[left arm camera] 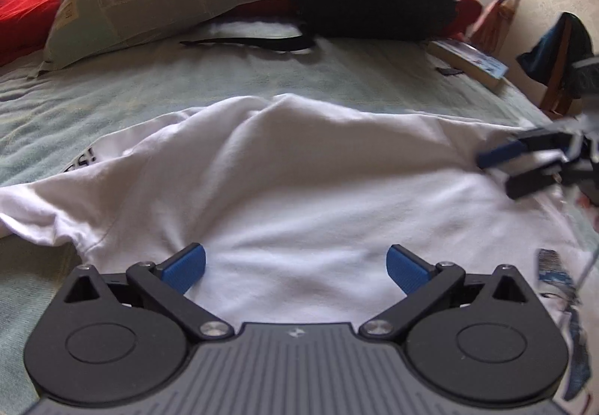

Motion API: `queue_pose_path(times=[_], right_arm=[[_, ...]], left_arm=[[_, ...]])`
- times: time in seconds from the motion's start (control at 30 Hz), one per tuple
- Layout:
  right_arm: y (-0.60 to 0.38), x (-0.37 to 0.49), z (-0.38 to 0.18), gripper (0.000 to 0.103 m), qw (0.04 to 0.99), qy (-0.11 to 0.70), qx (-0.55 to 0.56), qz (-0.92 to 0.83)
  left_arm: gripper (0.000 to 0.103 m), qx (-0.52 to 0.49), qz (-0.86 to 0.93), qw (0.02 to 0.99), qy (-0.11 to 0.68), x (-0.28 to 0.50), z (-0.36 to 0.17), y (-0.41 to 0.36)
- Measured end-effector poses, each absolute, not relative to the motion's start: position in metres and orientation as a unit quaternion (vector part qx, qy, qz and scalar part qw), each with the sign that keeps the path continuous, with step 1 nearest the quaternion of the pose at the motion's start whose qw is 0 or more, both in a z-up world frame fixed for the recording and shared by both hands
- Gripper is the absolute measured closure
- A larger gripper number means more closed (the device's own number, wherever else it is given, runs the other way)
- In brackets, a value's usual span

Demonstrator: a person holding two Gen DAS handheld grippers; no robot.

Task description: Fold clothes

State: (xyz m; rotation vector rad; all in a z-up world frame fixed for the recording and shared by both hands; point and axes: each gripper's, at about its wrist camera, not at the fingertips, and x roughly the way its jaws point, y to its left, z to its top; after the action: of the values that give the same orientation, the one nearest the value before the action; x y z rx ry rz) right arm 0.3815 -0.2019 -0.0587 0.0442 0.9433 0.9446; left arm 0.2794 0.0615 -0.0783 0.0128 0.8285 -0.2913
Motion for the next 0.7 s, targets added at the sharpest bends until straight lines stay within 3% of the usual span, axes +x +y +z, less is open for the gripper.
queue_pose_path(times=[0.13,0.37,0.7], right_arm=[[-0.214,0.408,-0.035,0.000,0.804,0.399,0.003,0.441],[-0.234,0.498,-0.058,0.000,0.760,0.491,0.031,0.425],[-0.239,0.532,-0.086,0.004,0.687,0.539,0.101,0.478]], left_arm=[[0.001,0.032,-0.157,0.902,0.402,0.268,-0.071,0.040],[0.001,0.064,-0.178,0.896,0.401,0.248,-0.065,0.011],[0.001,0.084,-0.190,0.893,0.400,0.229,-0.071,-0.006]])
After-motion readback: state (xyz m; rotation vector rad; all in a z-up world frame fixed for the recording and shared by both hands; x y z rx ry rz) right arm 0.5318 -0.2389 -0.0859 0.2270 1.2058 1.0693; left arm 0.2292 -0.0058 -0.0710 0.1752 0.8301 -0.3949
